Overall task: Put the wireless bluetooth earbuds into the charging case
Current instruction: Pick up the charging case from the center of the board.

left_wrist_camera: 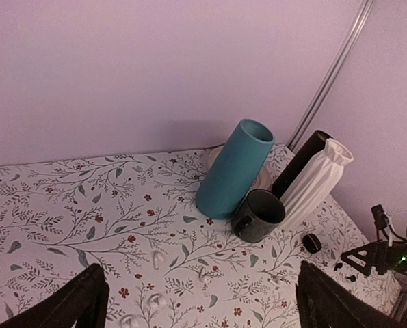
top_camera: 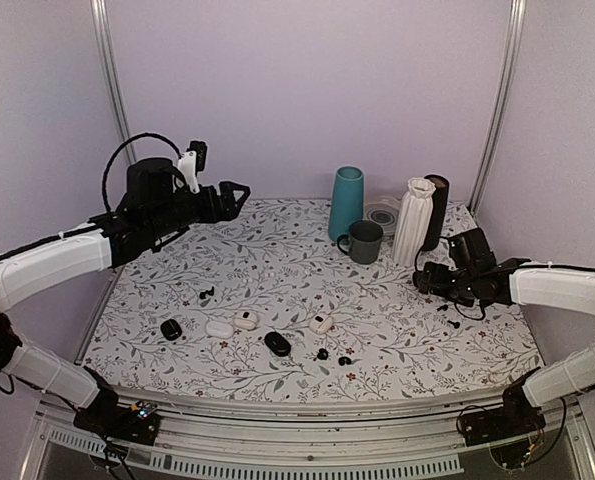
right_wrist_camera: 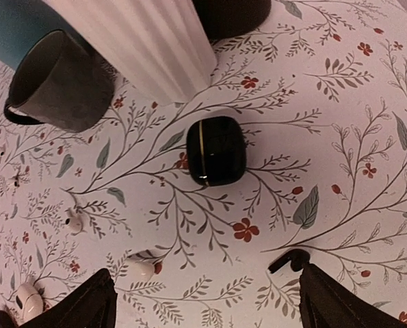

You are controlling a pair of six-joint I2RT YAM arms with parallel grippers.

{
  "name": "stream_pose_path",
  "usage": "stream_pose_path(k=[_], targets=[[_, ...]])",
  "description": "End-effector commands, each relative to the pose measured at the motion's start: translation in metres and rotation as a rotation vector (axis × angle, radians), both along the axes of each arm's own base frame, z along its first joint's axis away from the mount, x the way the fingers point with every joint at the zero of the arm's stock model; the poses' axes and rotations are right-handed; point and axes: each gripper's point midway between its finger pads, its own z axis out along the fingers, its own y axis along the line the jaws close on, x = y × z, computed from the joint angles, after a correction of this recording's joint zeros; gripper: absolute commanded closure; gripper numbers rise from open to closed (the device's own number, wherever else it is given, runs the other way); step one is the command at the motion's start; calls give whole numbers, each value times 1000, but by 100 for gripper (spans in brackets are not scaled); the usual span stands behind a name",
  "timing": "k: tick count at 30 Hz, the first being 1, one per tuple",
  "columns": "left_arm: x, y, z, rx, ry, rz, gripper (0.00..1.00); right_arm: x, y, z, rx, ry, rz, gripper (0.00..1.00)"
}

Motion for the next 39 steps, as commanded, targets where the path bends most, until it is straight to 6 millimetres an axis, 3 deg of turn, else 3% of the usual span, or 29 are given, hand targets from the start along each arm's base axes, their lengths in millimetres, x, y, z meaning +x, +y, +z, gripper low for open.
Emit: stream_pose_path(k=[1, 10, 13, 17, 27, 39], targets=[[5, -17, 23, -84, -49, -80, 4, 31, -4, -3, -24, -5, -33, 10], [9, -9, 37, -41, -98, -70, 4, 77, -7, -31, -218, 55, 12, 16], [11, -5, 39, -30, -103, -60, 4, 86, -16, -38, -286, 75, -1, 16], [14, -1, 39, -19, -104, -46, 4, 95, -13, -49, -304, 99, 31, 17], [22, 1, 27, -37, -73, -21, 4, 100, -3, -69, -275, 143, 72, 38], [26, -3, 17, -75, -28, -23, 4, 99, 0, -75, -251, 144, 82, 47]])
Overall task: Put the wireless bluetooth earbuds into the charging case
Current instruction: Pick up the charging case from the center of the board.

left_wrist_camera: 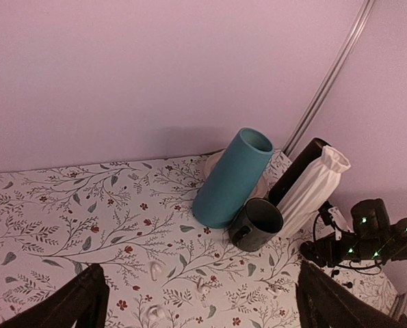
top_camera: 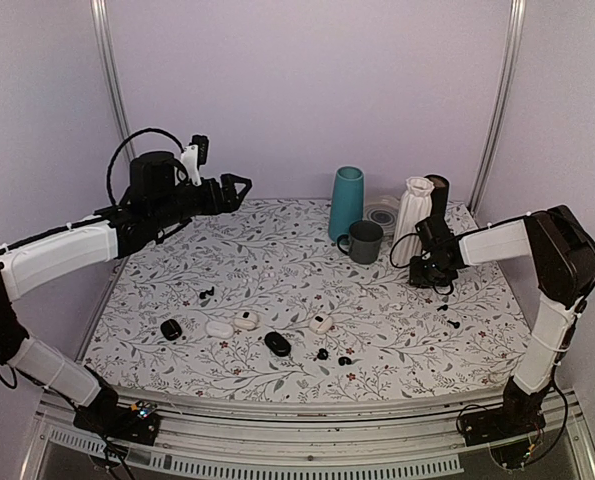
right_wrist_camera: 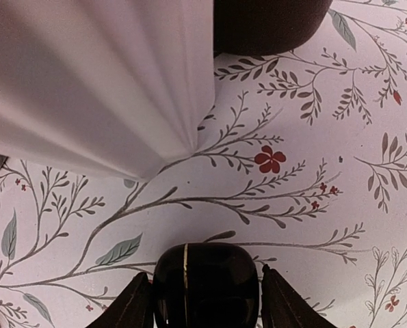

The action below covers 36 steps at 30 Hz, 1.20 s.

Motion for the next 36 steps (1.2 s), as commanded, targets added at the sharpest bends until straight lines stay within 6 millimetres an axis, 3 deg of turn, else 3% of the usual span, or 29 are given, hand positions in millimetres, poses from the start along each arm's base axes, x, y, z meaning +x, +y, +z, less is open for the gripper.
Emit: stream_pose_path(k=[1, 8, 19, 31, 36], targets=[[6, 1, 9, -43, -10, 8, 4, 6, 7, -2, 18, -11, 28, 48], [4, 1, 5, -68, 1, 13, 4, 1, 8, 7, 46, -26, 25, 61], [-11, 8, 15, -84, -100, -1, 5, -3, 8, 32, 79, -64, 13, 87], [-11, 2, 11, -77, -114, -39, 4, -16, 18, 59, 147, -93, 29, 92], [-31, -12, 21, -68, -227, -178, 4, -29, 25, 72, 164, -101, 51, 92]])
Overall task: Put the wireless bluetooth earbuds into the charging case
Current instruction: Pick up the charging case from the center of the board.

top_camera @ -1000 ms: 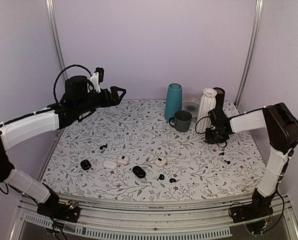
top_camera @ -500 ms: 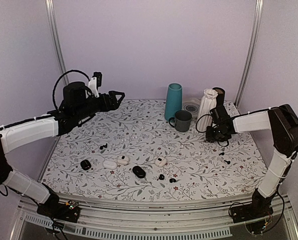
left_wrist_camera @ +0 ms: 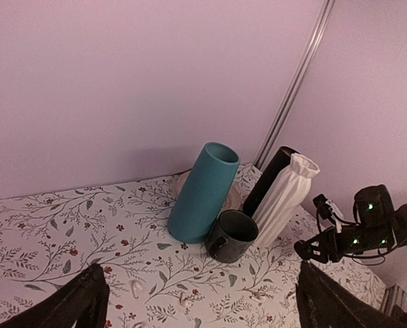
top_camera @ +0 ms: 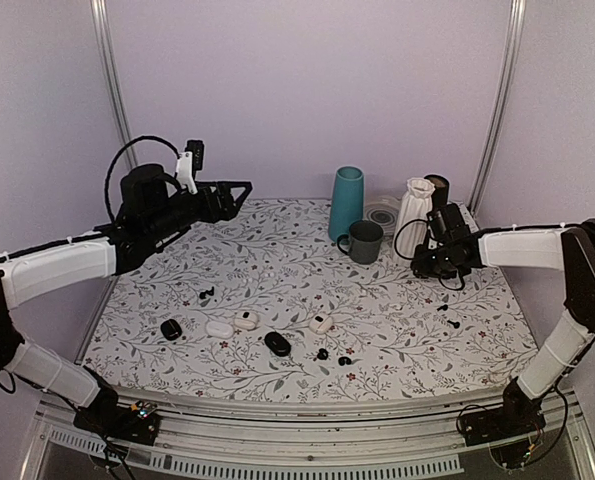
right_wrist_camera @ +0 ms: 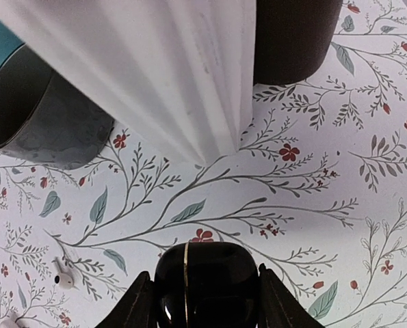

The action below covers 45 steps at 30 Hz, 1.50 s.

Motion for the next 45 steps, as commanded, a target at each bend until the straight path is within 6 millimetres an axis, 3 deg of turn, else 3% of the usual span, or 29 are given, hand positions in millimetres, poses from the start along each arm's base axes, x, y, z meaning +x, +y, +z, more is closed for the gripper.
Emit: stream_pose_path(k=[1, 9, 20, 29, 38, 45], targets=[[-18, -9, 16, -3, -138, -117, 4, -16, 10, 18, 36, -15, 24, 92], [-41, -40, 19, 93, -305, -309, 7, -38, 35, 43, 138, -44, 132, 92], [-70, -77, -4, 234, -459, -529, 9, -62, 96, 127, 414, -216, 476, 94], [-83, -113, -33, 316, -536, -691, 17, -80, 131, 174, 581, -266, 693, 94], [-90, -154, -27, 318, -638, -825, 21, -103, 160, 207, 758, -218, 895, 94], [-110, -177, -13, 278, -745, -924, 21, -124, 175, 229, 887, -145, 1026, 94]])
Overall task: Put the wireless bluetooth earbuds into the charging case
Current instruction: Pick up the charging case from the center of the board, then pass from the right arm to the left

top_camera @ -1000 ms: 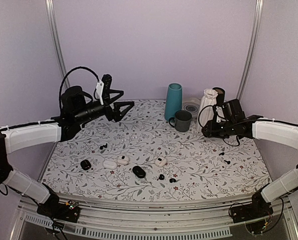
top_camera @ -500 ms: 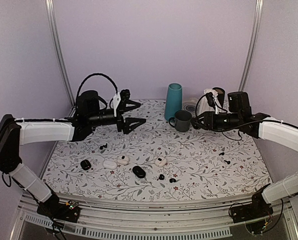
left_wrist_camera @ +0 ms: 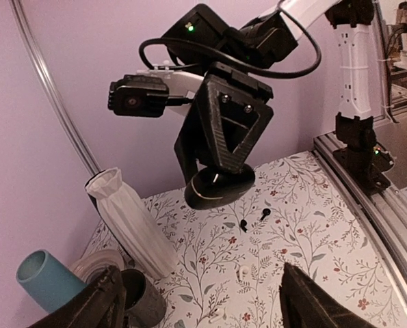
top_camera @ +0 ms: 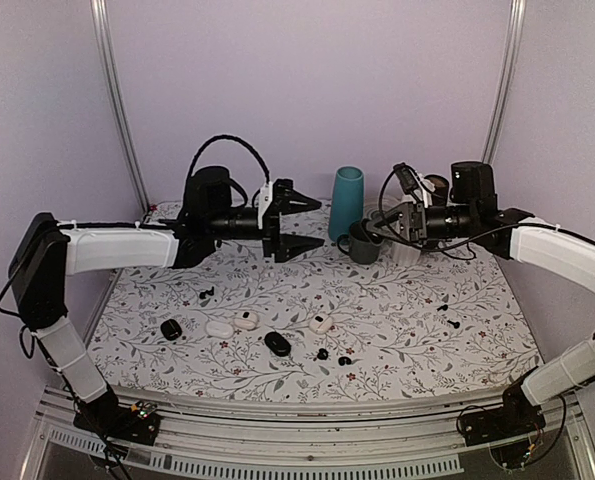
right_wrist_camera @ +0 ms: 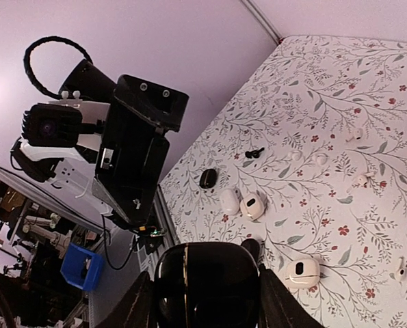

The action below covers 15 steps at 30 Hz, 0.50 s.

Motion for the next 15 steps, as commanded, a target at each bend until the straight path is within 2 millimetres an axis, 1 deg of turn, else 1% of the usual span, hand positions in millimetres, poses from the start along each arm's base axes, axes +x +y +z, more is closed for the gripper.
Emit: stream_pose_path(k=[1, 6, 15], targets=[[-24, -17, 11, -31, -70, -129, 22, -23, 15, 31, 103, 13, 165, 94], [-37, -23, 14, -58, -98, -189, 21, -38, 23, 34, 123, 57, 241, 94], [-51, -35, 18, -79, -118, -281, 22, -47, 35, 30, 119, 111, 305, 93]])
